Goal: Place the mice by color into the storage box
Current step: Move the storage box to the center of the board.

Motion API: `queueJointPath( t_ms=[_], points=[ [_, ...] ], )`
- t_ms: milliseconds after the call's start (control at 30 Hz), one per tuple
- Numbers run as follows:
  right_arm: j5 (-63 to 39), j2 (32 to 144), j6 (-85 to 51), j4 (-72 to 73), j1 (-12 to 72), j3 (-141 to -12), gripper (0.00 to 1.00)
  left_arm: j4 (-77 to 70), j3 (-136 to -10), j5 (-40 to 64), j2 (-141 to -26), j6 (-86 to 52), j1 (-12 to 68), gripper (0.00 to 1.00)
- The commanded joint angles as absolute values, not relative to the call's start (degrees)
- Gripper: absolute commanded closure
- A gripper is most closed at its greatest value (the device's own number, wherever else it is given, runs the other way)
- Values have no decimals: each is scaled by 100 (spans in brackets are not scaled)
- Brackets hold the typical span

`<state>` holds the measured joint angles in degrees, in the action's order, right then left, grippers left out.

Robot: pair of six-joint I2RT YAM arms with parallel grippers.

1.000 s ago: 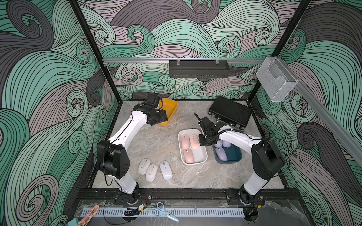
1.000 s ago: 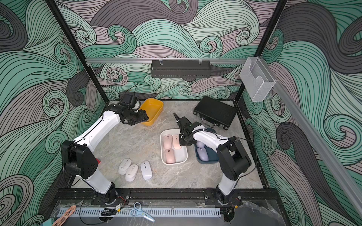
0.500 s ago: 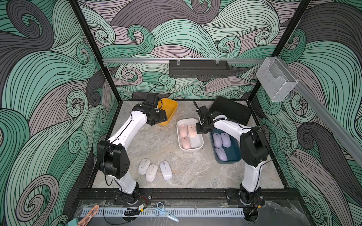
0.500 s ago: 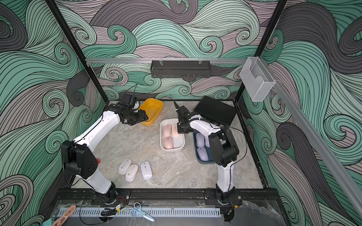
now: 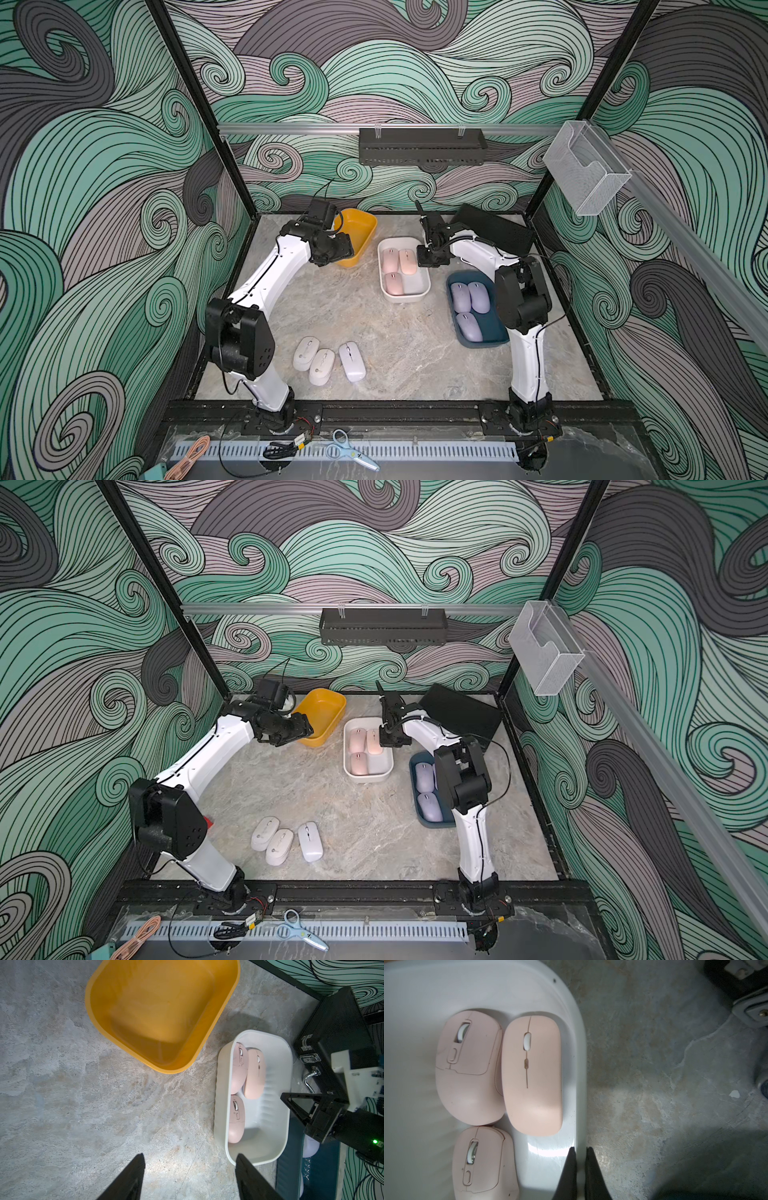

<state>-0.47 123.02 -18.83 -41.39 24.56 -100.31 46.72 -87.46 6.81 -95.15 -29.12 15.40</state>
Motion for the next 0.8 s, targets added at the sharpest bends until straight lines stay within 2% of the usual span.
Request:
queueJointPath(
  t_ms=[0, 167, 333, 633, 767],
  points=[
    [-122, 12353, -1881, -4270, 2452, -10102, 97, 4730, -8737, 677, -9583, -2840, 1493, 32],
    [-40, 12030, -1811, -4343, 2452, -10110, 71, 4781, -8783, 577, -9701, -2811, 1400, 32],
    [-57, 11522, -1811, -4411, 2469, -10060, 55, 4770, -8784, 385, -9831, -2737, 1087, 32],
    [-378, 10065, -1913, -3913, 2570, -8601, 39, 4822, -9378, -464, -10758, -1966, 794, 35],
    [-443, 9398, -1880, -3831, 2579, -7940, 35, 5021, -10292, -590, -11657, -1454, 769, 36]
  ],
)
